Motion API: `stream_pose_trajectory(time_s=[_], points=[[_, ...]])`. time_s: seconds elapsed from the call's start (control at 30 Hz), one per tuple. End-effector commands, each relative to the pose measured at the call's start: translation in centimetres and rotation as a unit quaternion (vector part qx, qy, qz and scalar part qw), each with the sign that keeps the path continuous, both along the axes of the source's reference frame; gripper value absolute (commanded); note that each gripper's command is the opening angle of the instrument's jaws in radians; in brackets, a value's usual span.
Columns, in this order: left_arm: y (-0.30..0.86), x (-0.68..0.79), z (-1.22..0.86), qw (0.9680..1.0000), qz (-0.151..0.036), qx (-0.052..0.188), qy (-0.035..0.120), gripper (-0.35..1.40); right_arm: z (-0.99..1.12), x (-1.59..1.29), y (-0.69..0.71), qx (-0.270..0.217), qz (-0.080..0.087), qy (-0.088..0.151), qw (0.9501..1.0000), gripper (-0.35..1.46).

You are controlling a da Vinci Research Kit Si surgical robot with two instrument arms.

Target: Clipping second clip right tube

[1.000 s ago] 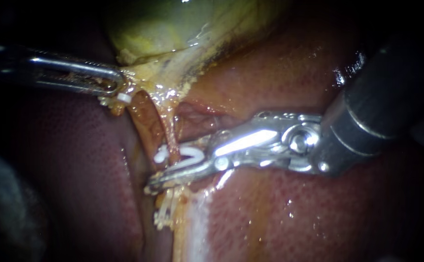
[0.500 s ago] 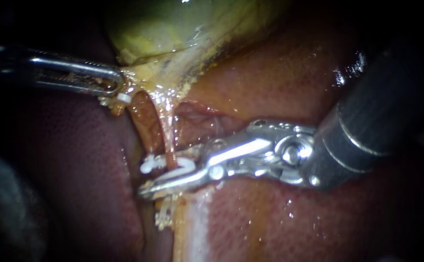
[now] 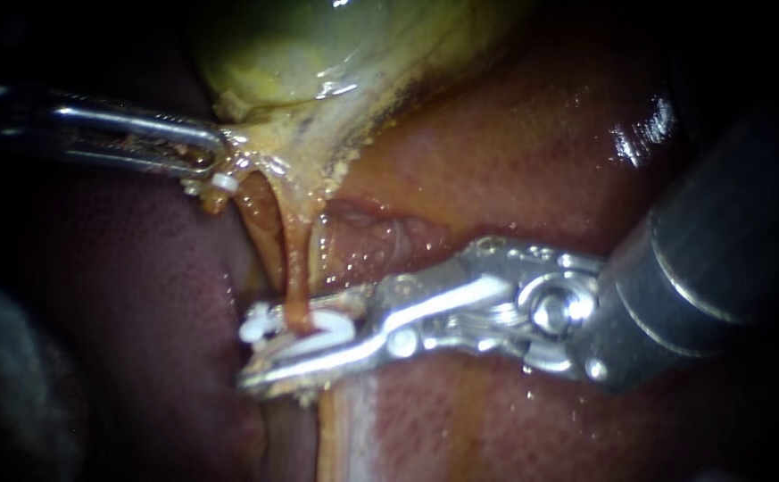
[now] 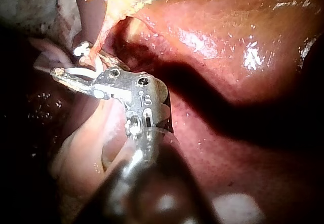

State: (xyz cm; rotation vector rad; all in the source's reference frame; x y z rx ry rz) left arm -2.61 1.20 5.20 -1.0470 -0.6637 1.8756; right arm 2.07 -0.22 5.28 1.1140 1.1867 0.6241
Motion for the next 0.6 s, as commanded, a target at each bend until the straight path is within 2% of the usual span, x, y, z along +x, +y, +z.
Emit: stream_pose_trajectory(time_s=[0.03,0.3,0.47,0.6], points=[[0.0,0.0,0.0,1.0,0.0,0.0,0.0,-0.35,0.0,0.0,0.0,0.0,0.0,0.0,1.0,0.48],[0.0,0.0,0.0,1.0,0.0,0.0,0.0,-0.35,0.0,-0.03,-0.01,0.018,-0.017,0.003,0.9997,0.4],[0.0,0.0,0.0,1.0,0.0,0.0,0.0,-0.35,0.04,-0.02,-0.01,0.051,-0.018,-0.007,0.9985,0.34],[0.0,0.0,0.0,1.0,0.0,0.0,0.0,-0.35,0.07,-0.01,0.01,0.06,-0.017,-0.011,0.998,0.3]])
